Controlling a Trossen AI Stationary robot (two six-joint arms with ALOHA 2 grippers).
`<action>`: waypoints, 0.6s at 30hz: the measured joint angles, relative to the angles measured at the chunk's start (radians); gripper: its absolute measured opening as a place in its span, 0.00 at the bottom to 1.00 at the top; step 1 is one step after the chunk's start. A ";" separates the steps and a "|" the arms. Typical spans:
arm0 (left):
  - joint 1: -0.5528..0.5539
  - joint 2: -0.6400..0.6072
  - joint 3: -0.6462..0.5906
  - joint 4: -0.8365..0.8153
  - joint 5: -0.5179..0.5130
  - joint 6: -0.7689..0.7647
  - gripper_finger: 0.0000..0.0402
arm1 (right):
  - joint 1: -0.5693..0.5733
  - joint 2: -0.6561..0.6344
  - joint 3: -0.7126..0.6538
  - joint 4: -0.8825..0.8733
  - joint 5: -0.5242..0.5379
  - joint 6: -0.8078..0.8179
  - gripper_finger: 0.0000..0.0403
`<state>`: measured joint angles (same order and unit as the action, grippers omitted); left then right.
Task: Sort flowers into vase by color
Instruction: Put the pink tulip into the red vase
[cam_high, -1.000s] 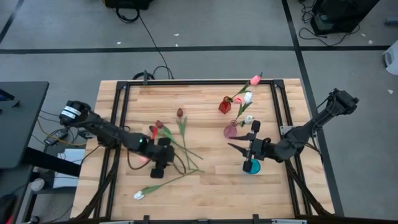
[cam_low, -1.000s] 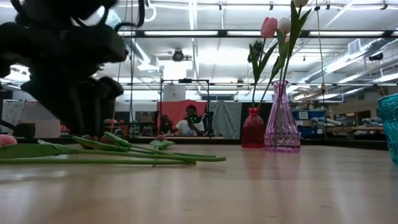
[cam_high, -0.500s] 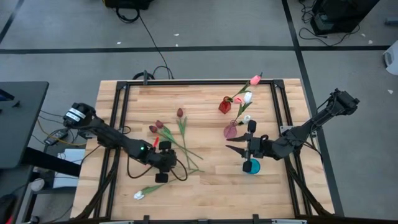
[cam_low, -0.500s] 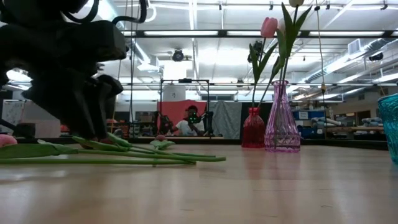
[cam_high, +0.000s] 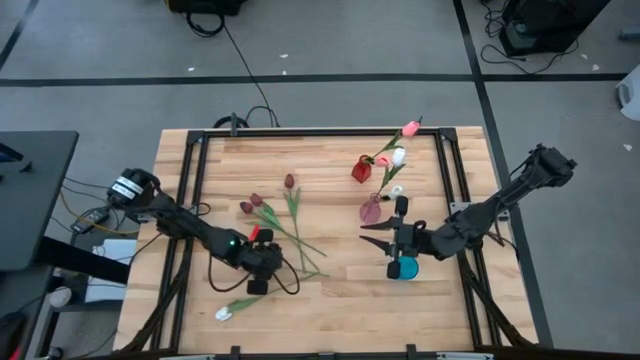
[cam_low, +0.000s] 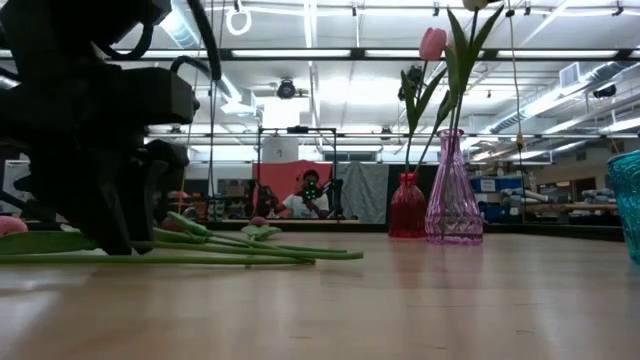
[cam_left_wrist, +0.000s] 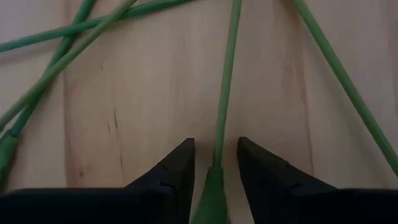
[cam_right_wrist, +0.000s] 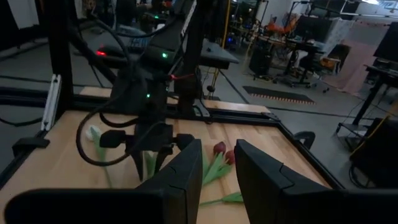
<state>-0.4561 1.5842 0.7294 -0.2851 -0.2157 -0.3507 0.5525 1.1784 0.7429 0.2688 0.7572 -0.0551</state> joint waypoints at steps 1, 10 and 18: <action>0.000 0.008 0.001 0.004 0.000 0.003 0.30 | -0.003 0.007 0.000 -0.001 -0.001 0.000 0.26; -0.002 -0.025 0.013 -0.070 0.028 0.009 0.03 | -0.025 0.028 -0.001 0.014 -0.002 0.010 0.26; 0.022 -0.092 0.313 -0.481 -0.155 0.092 0.01 | -0.021 0.031 -0.001 0.013 -0.029 0.080 0.26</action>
<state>-0.4342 1.4925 1.0421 -0.7656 -0.3705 -0.2582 0.5317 1.2097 0.7422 0.2817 0.7280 0.0250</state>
